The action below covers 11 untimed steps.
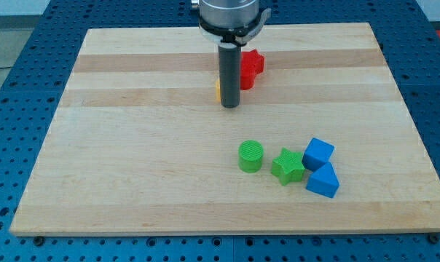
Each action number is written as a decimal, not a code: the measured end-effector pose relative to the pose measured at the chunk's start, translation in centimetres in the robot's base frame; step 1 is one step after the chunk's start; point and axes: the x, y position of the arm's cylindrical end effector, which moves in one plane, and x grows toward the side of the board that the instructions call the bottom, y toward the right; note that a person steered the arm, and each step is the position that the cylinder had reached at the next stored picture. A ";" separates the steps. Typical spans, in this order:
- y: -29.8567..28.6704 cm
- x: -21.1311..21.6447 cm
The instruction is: Separate yellow heart and the red circle
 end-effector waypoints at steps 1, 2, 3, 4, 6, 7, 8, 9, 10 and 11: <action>0.0 -0.6; 0.0 -0.6; 0.0 -0.3; 3.8 -0.2; 2.8 -8.0; -1.1 -7.8; 0.3 -3.1; 0.7 -0.3; -0.9 -0.2; -0.9 2.8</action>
